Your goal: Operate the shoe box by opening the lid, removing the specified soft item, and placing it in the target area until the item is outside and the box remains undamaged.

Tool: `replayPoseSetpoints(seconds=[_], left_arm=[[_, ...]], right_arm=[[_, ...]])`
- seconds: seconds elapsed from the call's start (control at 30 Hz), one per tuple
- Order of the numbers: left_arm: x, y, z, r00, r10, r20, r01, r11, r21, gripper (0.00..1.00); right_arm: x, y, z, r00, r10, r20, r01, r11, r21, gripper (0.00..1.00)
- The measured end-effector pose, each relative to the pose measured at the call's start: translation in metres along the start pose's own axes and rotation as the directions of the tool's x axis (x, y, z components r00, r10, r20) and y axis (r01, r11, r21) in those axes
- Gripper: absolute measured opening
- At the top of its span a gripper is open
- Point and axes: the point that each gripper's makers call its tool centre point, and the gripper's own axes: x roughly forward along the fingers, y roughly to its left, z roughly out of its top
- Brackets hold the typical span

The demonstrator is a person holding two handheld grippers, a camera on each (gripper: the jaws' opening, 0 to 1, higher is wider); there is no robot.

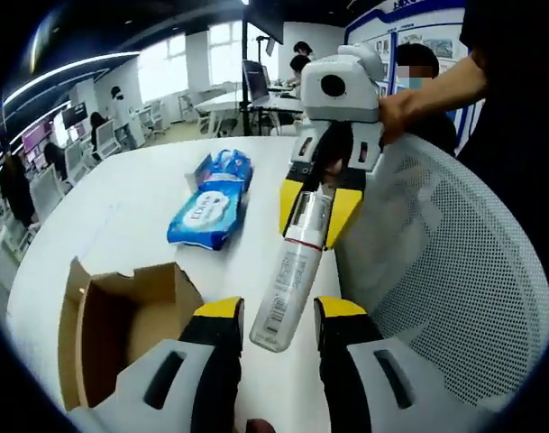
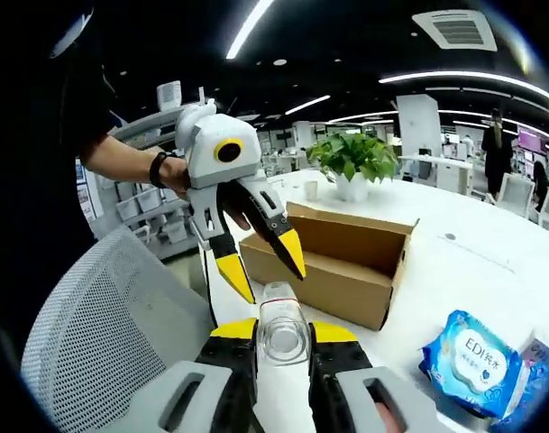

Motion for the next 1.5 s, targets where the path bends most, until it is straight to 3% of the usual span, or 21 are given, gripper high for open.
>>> replayPoseSetpoints(seconds=[0.2, 0.37, 0.43, 0.53, 0.6, 0.77, 0.87, 1.03, 1.07, 1.2, 1.5], left_arm=[[-0.010, 0.012, 0.005, 0.993, 0.095, 0.070, -0.087, 0.990, -0.112, 0.31], [-0.019, 0.026, 0.007, 0.974, 0.189, 0.126, -0.157, 0.962, -0.223, 0.31], [-0.024, 0.036, 0.005, 0.957, 0.249, 0.147, -0.203, 0.940, -0.273, 0.30], [-0.031, 0.048, -0.007, 0.939, 0.321, 0.125, -0.270, 0.911, -0.310, 0.30], [-0.034, 0.051, -0.011, 0.932, 0.340, 0.128, -0.281, 0.897, -0.340, 0.30], [-0.048, 0.060, -0.024, 0.898, 0.425, 0.109, -0.352, 0.846, -0.401, 0.30], [-0.053, 0.063, -0.026, 0.876, 0.470, 0.111, -0.375, 0.807, -0.457, 0.30], [-0.054, 0.061, -0.030, 0.856, 0.506, 0.100, -0.399, 0.772, -0.494, 0.31], [-0.055, 0.061, -0.030, 0.846, 0.524, 0.101, -0.408, 0.757, -0.511, 0.31], [-0.059, 0.060, -0.029, 0.822, 0.562, 0.098, -0.430, 0.723, -0.540, 0.31], [-0.058, 0.054, -0.030, 0.799, 0.594, 0.093, -0.440, 0.683, -0.583, 0.31]], right_arm=[[-0.008, -0.003, -0.006, 1.000, -0.015, -0.014, 0.015, 1.000, 0.017, 0.16], [-0.015, -0.009, -0.006, 0.999, -0.027, -0.022, 0.027, 1.000, 0.011, 0.16], [-0.019, -0.014, -0.006, 0.999, -0.039, -0.022, 0.039, 0.999, 0.013, 0.16], [-0.024, -0.021, -0.008, 0.998, -0.053, -0.027, 0.053, 0.998, 0.018, 0.16], [-0.029, -0.025, -0.009, 0.998, -0.059, -0.032, 0.060, 0.998, 0.016, 0.16], [-0.042, -0.040, -0.013, 0.995, -0.088, -0.051, 0.089, 0.996, 0.014, 0.16], [-0.050, -0.049, -0.015, 0.992, -0.104, -0.068, 0.105, 0.994, 0.007, 0.16], [-0.062, -0.068, -0.020, 0.987, -0.119, -0.103, 0.119, 0.993, -0.008, 0.16], [-0.064, -0.072, -0.019, 0.986, -0.124, -0.113, 0.123, 0.992, -0.015, 0.16], [-0.070, -0.089, -0.018, 0.981, -0.135, -0.140, 0.132, 0.991, -0.034, 0.16], [-0.075, -0.128, -0.007, 0.967, -0.154, -0.201, 0.139, 0.987, -0.085, 0.16]])
